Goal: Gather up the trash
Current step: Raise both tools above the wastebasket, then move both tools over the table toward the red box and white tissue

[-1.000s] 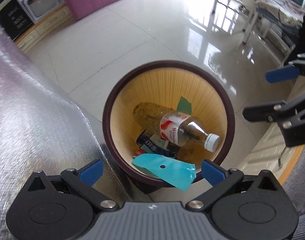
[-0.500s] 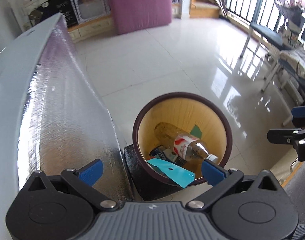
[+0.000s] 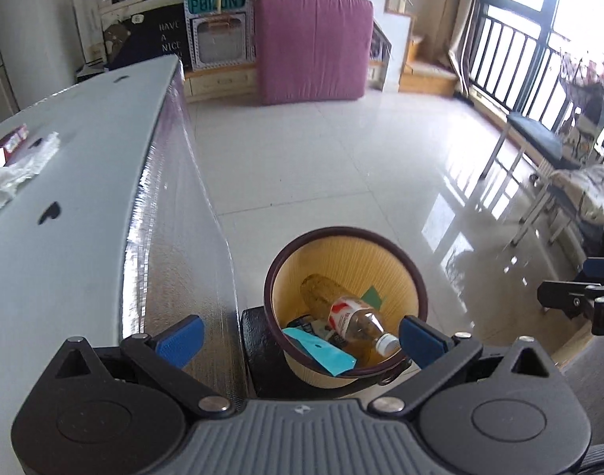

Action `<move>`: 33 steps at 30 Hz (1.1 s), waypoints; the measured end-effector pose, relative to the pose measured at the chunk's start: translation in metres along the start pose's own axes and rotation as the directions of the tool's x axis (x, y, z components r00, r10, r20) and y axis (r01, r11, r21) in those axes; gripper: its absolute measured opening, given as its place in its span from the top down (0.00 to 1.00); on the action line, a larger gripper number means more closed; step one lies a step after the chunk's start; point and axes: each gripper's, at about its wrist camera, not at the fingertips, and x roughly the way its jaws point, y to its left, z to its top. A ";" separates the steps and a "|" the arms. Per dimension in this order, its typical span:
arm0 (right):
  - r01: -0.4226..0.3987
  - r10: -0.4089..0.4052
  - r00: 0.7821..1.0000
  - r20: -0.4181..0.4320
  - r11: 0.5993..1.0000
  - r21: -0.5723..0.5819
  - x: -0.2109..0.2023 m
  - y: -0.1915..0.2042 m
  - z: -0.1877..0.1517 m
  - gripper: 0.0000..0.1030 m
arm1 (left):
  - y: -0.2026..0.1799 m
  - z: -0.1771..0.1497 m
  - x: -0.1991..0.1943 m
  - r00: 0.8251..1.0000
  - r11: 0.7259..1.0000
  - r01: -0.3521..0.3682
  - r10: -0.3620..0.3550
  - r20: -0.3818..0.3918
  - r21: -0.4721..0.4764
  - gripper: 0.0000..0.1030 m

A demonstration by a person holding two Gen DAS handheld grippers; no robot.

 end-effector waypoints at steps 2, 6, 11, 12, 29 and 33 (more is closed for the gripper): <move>-0.001 0.001 1.000 0.017 1.000 0.010 -0.013 0.001 0.001 0.00 | 0.001 0.000 -0.010 1.000 1.000 0.011 -0.011 0.009 -0.015 0.00; -0.017 0.017 0.999 0.038 1.000 0.002 -0.033 0.008 0.001 0.00 | 0.003 0.000 -0.030 0.999 0.999 0.019 -0.018 0.043 -0.027 0.00; -0.017 0.017 0.999 0.049 1.000 -0.001 -0.047 0.018 0.002 0.00 | 0.009 0.000 -0.050 0.997 0.999 0.030 -0.027 0.070 -0.039 0.00; -0.018 0.018 0.999 0.046 1.000 -0.001 -0.049 0.020 0.002 0.00 | 0.011 0.000 -0.053 0.997 0.999 0.031 -0.027 0.077 -0.042 0.00; -0.033 0.031 0.994 0.102 0.999 0.014 -0.055 0.067 0.002 0.00 | 0.086 0.004 -0.087 0.987 0.995 0.023 -0.006 0.162 -0.098 0.00; -0.038 0.032 0.992 0.122 0.998 0.044 -0.045 0.078 0.006 0.00 | 0.113 0.008 -0.095 0.980 0.997 -0.017 0.030 0.196 -0.069 0.00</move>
